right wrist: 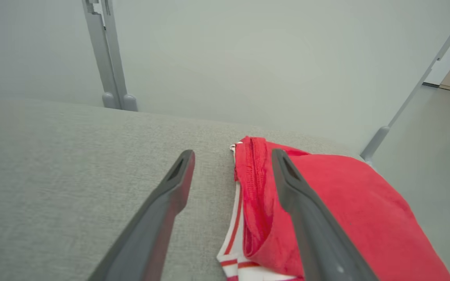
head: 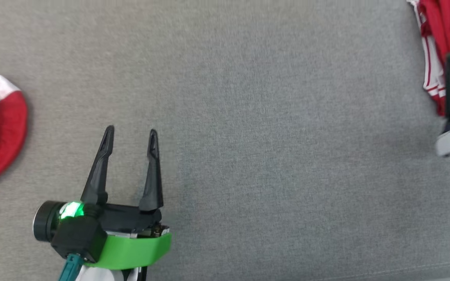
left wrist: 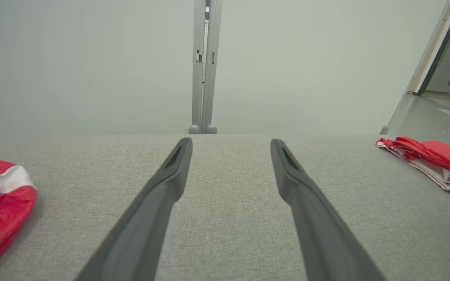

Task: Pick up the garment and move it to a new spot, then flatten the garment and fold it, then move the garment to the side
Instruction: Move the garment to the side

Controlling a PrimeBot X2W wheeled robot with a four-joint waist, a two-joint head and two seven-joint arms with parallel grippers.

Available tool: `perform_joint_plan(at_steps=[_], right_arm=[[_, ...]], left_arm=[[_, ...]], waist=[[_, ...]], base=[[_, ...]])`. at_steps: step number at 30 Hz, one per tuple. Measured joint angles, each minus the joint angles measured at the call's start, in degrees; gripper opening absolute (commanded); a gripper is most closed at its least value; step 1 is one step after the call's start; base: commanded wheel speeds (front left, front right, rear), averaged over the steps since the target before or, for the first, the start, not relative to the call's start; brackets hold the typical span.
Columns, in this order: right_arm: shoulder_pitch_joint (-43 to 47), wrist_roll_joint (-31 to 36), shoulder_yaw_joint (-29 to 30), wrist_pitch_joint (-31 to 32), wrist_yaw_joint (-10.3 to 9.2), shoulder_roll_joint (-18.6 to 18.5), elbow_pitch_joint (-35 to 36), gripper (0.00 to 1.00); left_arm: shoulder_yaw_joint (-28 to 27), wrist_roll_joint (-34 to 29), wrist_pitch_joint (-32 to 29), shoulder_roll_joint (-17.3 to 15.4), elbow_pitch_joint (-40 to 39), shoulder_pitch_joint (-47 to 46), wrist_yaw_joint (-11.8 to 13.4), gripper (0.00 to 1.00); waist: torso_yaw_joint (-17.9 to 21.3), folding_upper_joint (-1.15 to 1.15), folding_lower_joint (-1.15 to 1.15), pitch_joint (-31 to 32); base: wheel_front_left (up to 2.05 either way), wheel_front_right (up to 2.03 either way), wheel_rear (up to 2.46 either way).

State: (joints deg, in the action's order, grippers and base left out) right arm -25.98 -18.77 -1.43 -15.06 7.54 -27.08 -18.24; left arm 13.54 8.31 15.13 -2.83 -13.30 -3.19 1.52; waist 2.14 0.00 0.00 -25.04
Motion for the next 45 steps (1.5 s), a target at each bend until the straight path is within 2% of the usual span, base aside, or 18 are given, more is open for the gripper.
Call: perform_joint_plan(at_steps=[7,12,17,24,29,45], right_arm=[[7.93,2.15,1.57,0.0,0.0,12.84,7.58,1.0],[14.53,4.13,-4.61,0.0,0.0,17.55,10.25,1.0],[20.97,6.05,-8.13,0.0,0.0,19.64,11.6,1.0],[27.74,8.18,-6.15,0.0,-0.02,21.84,13.65,1.0],[31.34,8.99,-5.61,0.0,-0.01,22.3,13.97,1.0],[33.01,8.95,-6.31,0.0,-0.01,22.87,13.6,1.0]], left_arm=[[-3.93,2.14,0.0,0.01,3.47,4.39,0.52,1.0],[-6.11,1.9,-0.01,-0.01,5.68,7.82,0.18,1.0],[-7.26,1.52,0.0,-0.01,7.01,11.45,0.51,1.0],[-7.53,-1.08,0.0,-0.01,7.66,14.49,-0.54,1.0],[-7.92,-0.33,0.0,0.0,8.02,17.57,-1.02,1.0],[-7.89,1.51,0.0,0.0,11.07,19.09,-0.79,1.0]], waist=[[-1.0,0.0,0.0,8.5],[-1.24,0.0,0.0,14.21],[-1.3,0.0,0.0,19.46],[-1.39,0.0,0.0,25.51],[-1.2,0.0,0.0,28.69],[-1.43,0.0,0.0,30.58]], base=[[0.0,0.0,0.0],[0.0,0.0,0.0],[0.0,0.0,0.0],[0.0,0.0,0.0],[0.0,0.0,0.0],[0.0,0.0,0.0]])
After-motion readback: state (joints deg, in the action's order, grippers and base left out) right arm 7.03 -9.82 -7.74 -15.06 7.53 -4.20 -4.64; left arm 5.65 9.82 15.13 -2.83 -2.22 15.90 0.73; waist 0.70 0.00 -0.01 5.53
